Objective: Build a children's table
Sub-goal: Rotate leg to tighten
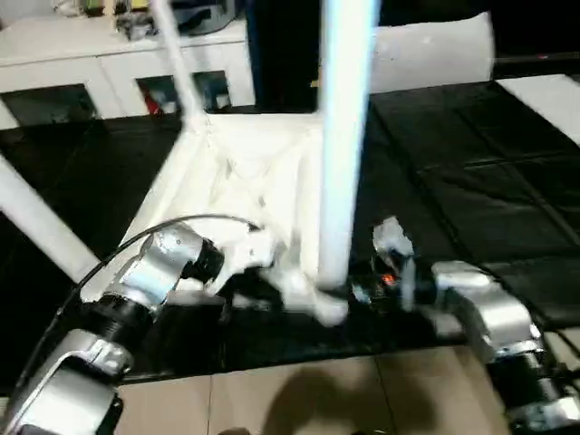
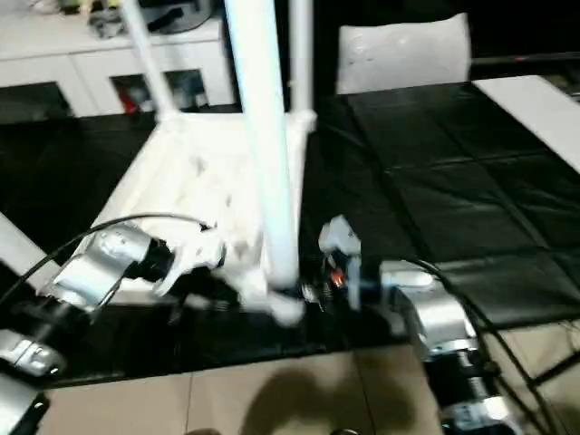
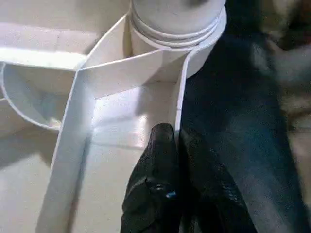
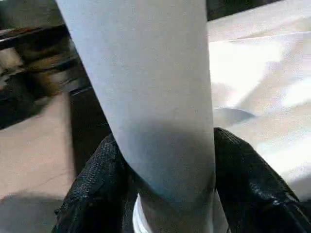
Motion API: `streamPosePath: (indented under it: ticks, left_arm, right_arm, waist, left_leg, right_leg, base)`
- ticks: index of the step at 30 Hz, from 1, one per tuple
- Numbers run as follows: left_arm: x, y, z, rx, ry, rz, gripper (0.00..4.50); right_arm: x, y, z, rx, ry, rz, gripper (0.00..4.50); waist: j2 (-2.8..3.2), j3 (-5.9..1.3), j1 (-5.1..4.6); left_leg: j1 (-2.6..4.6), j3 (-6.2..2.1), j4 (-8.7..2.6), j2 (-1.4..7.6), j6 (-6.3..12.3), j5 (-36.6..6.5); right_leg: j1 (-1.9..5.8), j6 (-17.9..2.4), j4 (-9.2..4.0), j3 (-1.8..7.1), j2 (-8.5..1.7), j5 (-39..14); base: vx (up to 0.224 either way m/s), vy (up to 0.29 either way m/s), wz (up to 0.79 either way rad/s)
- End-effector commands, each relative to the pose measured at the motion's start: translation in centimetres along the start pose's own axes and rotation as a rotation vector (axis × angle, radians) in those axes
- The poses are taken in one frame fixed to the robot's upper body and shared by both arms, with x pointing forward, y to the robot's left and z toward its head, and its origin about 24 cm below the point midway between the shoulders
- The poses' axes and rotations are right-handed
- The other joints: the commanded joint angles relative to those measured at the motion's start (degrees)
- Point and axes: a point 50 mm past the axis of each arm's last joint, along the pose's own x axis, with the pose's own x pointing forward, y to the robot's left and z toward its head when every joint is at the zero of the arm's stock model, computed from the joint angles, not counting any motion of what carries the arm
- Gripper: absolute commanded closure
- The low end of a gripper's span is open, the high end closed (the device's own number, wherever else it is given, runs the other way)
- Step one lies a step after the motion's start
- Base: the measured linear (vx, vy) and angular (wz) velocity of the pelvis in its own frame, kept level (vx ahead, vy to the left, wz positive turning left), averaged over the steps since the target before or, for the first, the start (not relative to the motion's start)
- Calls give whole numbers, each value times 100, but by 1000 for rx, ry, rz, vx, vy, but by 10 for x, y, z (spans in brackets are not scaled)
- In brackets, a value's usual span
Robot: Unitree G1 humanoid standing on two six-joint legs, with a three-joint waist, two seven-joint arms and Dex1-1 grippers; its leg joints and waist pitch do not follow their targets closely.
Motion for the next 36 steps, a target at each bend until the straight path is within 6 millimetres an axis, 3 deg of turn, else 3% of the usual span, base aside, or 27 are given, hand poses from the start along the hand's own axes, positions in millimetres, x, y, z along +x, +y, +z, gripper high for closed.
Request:
streamPosePath:
  ticks: [1,3,4,5,6,7,8,9,10,12,13,15,16,17,18,21,23,24,25,28,29,30,31,36]
  left_arm:
    - [26,-2,25,-6,-92,19,450]
    - [36,4,35,-61,-134,113,450]
    - [40,6,40,-98,-153,155,450]
    - [44,8,44,-123,-163,189,450]
    - [46,10,46,-142,-167,224,450]
    - [48,12,49,-158,-171,255,450]
    - [49,13,51,-165,-169,279,450]
    - [49,15,52,-167,-164,307,450]
    - [50,17,53,-161,-152,335,450]
    - [50,16,53,-156,-145,336,450]
    - [49,15,53,-153,-147,331,450]
    - [49,15,52,-152,-146,324,450]
    - [46,12,48,-124,-139,295,450]
    - [45,11,44,-114,-130,280,450]
    - [44,10,42,-110,-125,273,450]
    - [38,8,35,-68,-116,227,450]
    - [31,4,27,-32,-103,160,450]
    - [28,2,24,-9,-98,123,450]
    - [25,-1,20,19,-93,75,450]
    - [21,-5,16,36,-82,18,450]
    - [17,-8,12,58,-69,-31,450]
    - [15,-10,10,71,-53,-57,450]
    - [12,-13,6,97,-27,-110,450]
    - [4,-17,-1,147,26,-206,450]
  right_arm:
    - [30,5,2,39,-4,-41,241]
    - [41,-2,2,75,3,-177,241]
    - [47,-6,2,96,7,-253,241]
    - [51,-9,2,102,13,-314,241]
    - [54,-11,3,104,18,-366,241]
    - [57,-13,3,112,25,-418,241]
    - [59,-14,2,119,30,-450,241]
    - [61,-14,2,116,35,-466,241]
    - [64,-12,2,96,43,-469,241]
    - [64,-11,3,95,21,-458,241]
    - [63,-10,4,102,-1,-449,178]
    - [62,-10,5,98,-19,-438,172]
    - [57,-9,5,88,-40,-411,157]
    - [53,-9,6,82,-63,-391,157]
    - [51,-8,7,78,-78,-381,133]
    - [39,-7,10,51,-119,-316,110]
    - [24,-5,14,1,-141,-220,96]
    - [17,-5,14,-29,-130,-178,89]
    - [10,-4,14,-65,-108,-133,85]
    - [1,-5,14,-95,-80,-79,46]
    - [-5,-5,14,-111,-58,-38,42]
    - [-8,-4,15,-117,-47,-3,42]
    - [-13,-3,15,-124,-27,56,42]
    - [-21,1,16,-133,29,192,42]
  waist:
    - [-48,-252,-129]
    - [-45,-252,-236]
    - [15,-247,-390]
    - [53,-245,-444]
    - [97,-243,-558]
    - [101,-246,-638]
    - [109,-236,-660]
    - [97,-230,-695]
    - [44,-245,-764]
    - [25,-251,-779]
    - [38,-267,-776]
    - [39,-295,-762]
    - [48,-307,-724]
    - [39,-317,-722]
    - [34,-328,-707]
    - [29,-365,-650]
    - [30,-440,-552]
    - [48,-434,-528]
    - [38,-435,-429]
    - [27,-419,-276]
    - [17,-415,-242]
    - [45,-398,-182]
    - [35,-395,-116]
    - [1,-416,30]
  left_leg:
    - [23,-86,-393,155,211,-1457]
    - [12,-117,-388,149,186,-1639]
    - [38,-162,-390,185,183,-1961]
    - [64,-189,-405,224,174,-2108]
    - [11,-249,-449,281,189,-2367]
    - [-27,-299,-515,348,209,-2575]
    - [-24,-308,-535,358,212,-2686]
    - [-8,-300,-532,341,203,-2750]
    - [80,-227,-420,177,179,-2529]
    - [0,-200,-398,119,296,-2107]
    - [-24,-207,-408,148,361,-1922]
    - [-56,-214,-418,176,421,-1682]
    - [-81,-232,-446,235,504,-1488]
    - [-93,-225,-442,243,537,-1407]
    - [-124,-237,-448,263,592,-1275]
    - [-162,-218,-410,240,711,-931]
    - [-195,-223,-344,260,943,-283]
    - [-203,-223,-336,269,1014,-167]
    - [-200,-194,-317,255,1122,-74]
    - [-202,-160,-306,253,1005,-76]
    - [-184,-156,-312,262,970,-116]
    - [-167,-152,-325,287,933,-229]
    - [-113,-138,-336,324,886,-346]
    - [-113,-142,-352,361,799,-340]
  right_leg:
    - [267,121,-749,154,-349,-3662]
    - [300,168,-769,88,-345,-3640]
    - [329,222,-826,-9,-337,-3581]
    - [340,191,-834,-37,-344,-3478]
    - [424,197,-813,-79,-359,-3227]
    - [485,189,-744,-49,-372,-2945]
    - [483,162,-728,-42,-383,-2877]
    - [466,135,-741,-32,-394,-2874]
    - [379,47,-843,-43,-455,-3155]
    - [429,56,-849,-48,-466,-3236]
    - [429,27,-828,-32,-468,-3125]
    - [445,-80,-782,9,-471,-2814]
    - [460,-262,-710,51,-472,-2416]
    - [461,-309,-689,70,-465,-2289]
    - [485,-396,-638,91,-474,-2072]
    - [517,-464,-579,121,-491,-1800]
    - [514,-626,-428,163,-473,-899]
    - [504,-675,-399,169,-480,-733]
    - [497,-680,-382,161,-458,-638]
    - [465,-591,-400,154,-445,-1046]
    - [453,-545,-416,151,-434,-1186]
    - [432,-508,-422,153,-421,-1395]
    - [386,-487,-443,172,-413,-1506]
    - [390,-578,-372,219,-429,-1316]
  base:
    - [0,0,0]
    - [0,0,0]
    - [0,0,0]
    - [0,0,0]
    - [0,0,0]
    - [0,0,0]
    - [0,0,0]
    - [0,0,0]
    - [0,0,0]
    - [26,-1,4]
    - [0,0,0]
    - [0,0,0]
    - [0,0,0]
    - [0,0,0]
    - [0,0,0]
    - [0,0,0]
    - [0,0,0]
    - [0,0,0]
    - [0,0,0]
    - [0,0,0]
    - [0,0,0]
    - [0,0,0]
    - [0,0,0]
    - [0,0,0]
